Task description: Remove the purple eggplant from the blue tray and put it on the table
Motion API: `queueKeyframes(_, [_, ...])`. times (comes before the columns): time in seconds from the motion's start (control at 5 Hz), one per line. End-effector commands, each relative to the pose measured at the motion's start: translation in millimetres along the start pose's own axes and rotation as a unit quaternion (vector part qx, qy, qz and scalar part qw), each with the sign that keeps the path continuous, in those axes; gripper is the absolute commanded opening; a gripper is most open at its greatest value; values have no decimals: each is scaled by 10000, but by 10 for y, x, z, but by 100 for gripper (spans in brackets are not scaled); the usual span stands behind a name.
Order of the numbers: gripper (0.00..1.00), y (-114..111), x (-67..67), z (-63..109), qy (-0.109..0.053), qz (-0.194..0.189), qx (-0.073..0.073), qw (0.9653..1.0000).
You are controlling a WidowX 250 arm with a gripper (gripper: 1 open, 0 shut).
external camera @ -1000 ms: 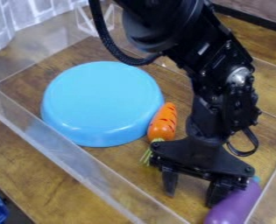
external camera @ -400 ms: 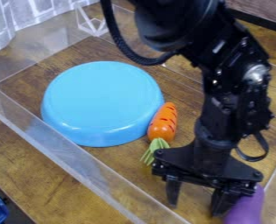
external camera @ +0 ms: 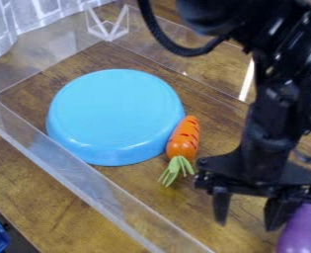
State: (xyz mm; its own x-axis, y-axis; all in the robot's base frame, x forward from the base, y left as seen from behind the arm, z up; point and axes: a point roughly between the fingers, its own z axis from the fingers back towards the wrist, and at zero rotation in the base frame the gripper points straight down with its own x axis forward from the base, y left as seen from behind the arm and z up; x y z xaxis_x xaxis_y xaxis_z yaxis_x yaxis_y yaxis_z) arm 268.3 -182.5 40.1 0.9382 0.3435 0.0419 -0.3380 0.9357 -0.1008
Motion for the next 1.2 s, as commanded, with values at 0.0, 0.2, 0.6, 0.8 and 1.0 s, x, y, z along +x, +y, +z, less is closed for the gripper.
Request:
queueKeyframes(0.0, [0, 54, 56, 7, -77, -116, -154, 9998])
queueKeyframes(0.2, [0, 65, 49, -72, -38, -213, -184, 9996])
queueKeyframes(0.6, [0, 191, 218, 29, 34, -468, -156, 9988])
queueKeyframes(0.8, [0, 301, 237, -6, 39, -349, -161, 9993])
queueKeyframes(1.0, [100, 361, 232, -29, 39, -225, -233, 9995])
